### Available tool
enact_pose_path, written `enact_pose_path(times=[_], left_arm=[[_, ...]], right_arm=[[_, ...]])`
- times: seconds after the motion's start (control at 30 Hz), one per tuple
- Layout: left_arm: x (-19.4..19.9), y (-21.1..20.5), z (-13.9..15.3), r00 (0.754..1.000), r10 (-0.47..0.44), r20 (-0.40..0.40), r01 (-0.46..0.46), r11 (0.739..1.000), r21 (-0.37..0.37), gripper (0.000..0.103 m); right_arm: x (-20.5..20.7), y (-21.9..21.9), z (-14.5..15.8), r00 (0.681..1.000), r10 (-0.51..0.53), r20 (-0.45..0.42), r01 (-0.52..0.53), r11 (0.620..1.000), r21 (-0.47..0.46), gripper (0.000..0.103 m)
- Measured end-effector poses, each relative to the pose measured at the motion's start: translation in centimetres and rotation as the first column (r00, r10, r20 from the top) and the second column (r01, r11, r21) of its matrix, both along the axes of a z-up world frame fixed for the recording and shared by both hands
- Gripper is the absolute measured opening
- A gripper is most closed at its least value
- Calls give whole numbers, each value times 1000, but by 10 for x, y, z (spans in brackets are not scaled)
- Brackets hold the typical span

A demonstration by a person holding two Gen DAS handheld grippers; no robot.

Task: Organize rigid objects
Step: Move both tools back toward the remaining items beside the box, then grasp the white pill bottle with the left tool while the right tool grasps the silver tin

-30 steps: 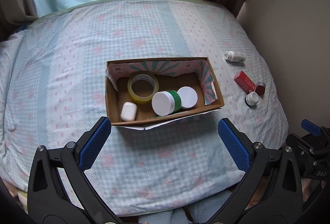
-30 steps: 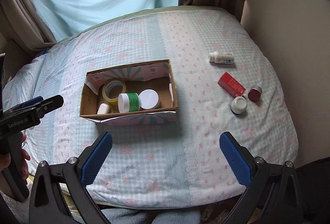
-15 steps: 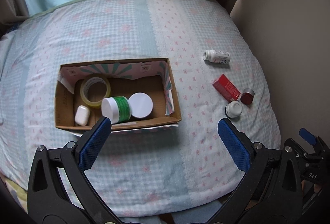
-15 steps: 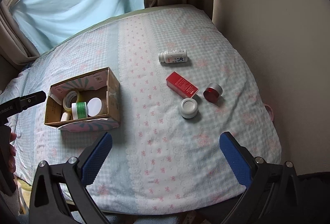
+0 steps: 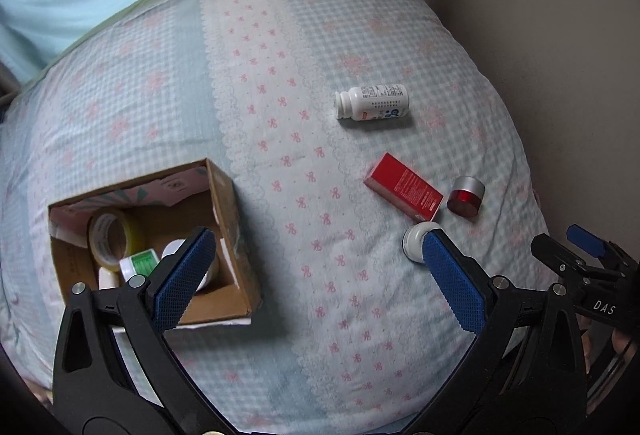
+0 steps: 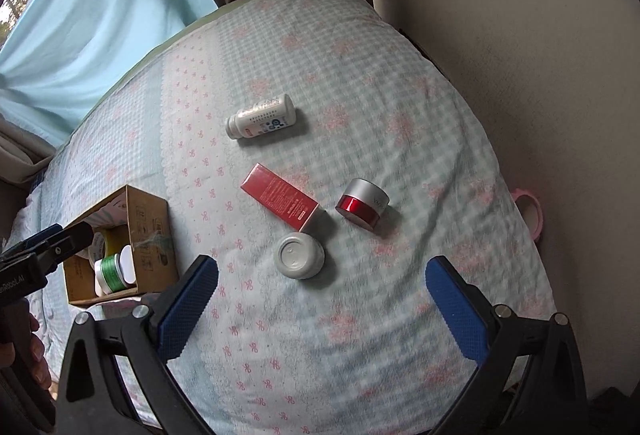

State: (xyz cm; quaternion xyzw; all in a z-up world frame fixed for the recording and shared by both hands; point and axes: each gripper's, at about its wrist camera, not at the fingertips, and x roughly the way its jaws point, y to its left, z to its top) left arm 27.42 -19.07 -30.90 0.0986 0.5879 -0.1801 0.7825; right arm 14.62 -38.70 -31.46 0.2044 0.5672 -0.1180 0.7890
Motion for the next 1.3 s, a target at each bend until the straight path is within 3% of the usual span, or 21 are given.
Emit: enact_pose_path(times=[0.17, 0.37, 0.5, 0.7, 0.87, 0.93, 1.2, 1.3], left_arm=[[43, -53, -27, 988, -155, -2, 155, 986, 67, 103], [90, -111, -73, 934, -355, -32, 355, 923, 146, 103], [112, -149, -112, 864, -497, -81, 502, 841, 199, 102], [124, -189, -160, 737, -661, -139, 670, 689, 276, 99], [124, -208, -191, 632, -748, -204, 767, 567, 301, 80], [124, -211, -201, 604, -765, -224, 790, 536, 298, 79], [120, -221, -218, 513, -816, -265, 850, 441, 289, 70], [119, -227, -216, 491, -830, -266, 861, 416, 293, 55]], right_arm=[[15, -25, -33, 993, -106, -43, 108, 993, 54, 103], [26, -51, -77, 965, -245, -99, 255, 960, 115, 103], [35, -64, -104, 936, -329, -122, 344, 929, 137, 103], [45, -78, -142, 889, -423, -173, 451, 875, 175, 95], [47, -81, -162, 861, -462, -212, 500, 846, 187, 94], [46, -83, -169, 849, -476, -229, 519, 832, 195, 82], [48, -81, -187, 839, -464, -284, 523, 832, 187, 72], [56, -74, -189, 846, -443, -296, 504, 847, 172, 59]])
